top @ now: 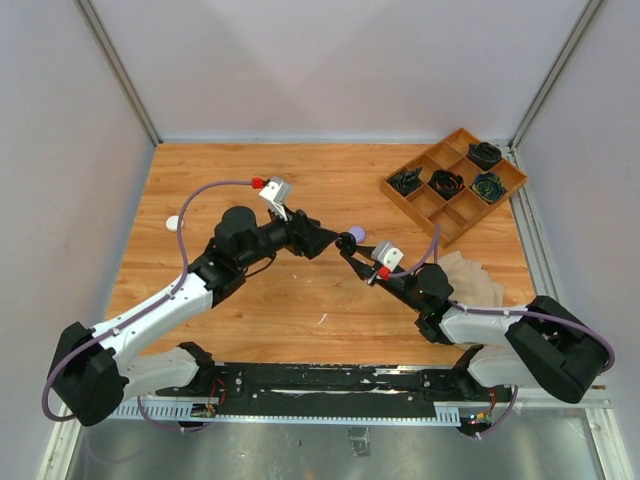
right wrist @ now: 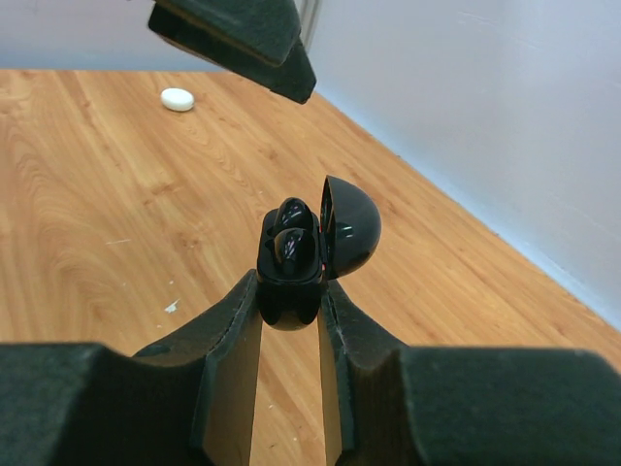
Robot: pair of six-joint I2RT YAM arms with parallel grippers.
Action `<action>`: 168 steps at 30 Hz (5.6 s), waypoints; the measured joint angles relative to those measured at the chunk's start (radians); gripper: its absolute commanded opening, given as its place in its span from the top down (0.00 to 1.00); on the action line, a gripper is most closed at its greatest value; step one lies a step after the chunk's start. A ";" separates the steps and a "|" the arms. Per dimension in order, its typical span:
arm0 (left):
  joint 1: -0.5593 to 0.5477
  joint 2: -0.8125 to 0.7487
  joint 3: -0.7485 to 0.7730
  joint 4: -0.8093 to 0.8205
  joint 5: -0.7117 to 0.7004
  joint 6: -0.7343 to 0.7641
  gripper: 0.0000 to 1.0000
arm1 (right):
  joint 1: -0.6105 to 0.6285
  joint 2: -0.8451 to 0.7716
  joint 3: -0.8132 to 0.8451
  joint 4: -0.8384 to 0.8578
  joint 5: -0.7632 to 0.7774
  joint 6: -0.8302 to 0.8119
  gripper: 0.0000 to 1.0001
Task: Insert the wireless bluetooth earbuds into the charging case
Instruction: Close the charging case, then place the charging case at the center of the board, then pick up the charging case at the center of the board.
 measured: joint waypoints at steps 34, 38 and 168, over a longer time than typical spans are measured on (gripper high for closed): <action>0.155 0.216 0.039 0.135 0.638 -0.160 0.22 | -0.131 0.016 0.082 -0.043 -0.465 0.285 0.89; 0.155 0.217 0.039 0.162 0.668 -0.177 0.25 | -0.132 0.030 0.087 -0.041 -0.473 0.296 0.89; 0.332 -0.004 -0.026 -0.442 -0.595 -0.148 0.01 | -0.471 -0.512 0.068 -0.940 -0.086 0.425 0.01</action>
